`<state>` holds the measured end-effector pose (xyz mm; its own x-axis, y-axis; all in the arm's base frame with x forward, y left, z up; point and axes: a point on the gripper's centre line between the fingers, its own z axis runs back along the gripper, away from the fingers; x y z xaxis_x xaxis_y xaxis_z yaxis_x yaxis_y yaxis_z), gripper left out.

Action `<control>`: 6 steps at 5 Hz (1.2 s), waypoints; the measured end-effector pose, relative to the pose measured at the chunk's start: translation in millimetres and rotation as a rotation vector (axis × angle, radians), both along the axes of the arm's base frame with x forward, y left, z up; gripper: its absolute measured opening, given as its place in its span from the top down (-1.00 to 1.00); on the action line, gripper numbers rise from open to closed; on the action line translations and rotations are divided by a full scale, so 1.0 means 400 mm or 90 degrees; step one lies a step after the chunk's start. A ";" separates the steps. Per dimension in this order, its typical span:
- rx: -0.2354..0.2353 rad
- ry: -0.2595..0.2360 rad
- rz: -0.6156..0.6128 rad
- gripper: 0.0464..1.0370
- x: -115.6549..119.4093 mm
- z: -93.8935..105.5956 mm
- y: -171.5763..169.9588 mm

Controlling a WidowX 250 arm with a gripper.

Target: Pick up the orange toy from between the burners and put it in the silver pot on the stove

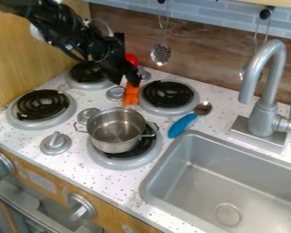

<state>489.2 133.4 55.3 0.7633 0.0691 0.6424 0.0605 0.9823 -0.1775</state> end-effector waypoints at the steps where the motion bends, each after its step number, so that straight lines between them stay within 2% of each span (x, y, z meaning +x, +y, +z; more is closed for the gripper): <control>1: -0.008 -0.014 -0.012 -0.93 0.026 0.003 0.001; 2: -0.007 -0.003 -0.015 -0.93 0.041 -0.025 0.004; 3: -0.010 -0.007 -0.021 -0.85 0.055 -0.037 0.002; 4: -0.008 -0.022 -0.017 -0.30 0.054 -0.049 0.003; 5: -0.006 -0.029 -0.025 0.03 0.044 -0.053 -0.004; 6: -0.006 -0.033 -0.032 0.08 0.037 -0.052 -0.016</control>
<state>504.0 127.2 34.7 0.7312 0.0373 0.6812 0.1192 0.9762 -0.1813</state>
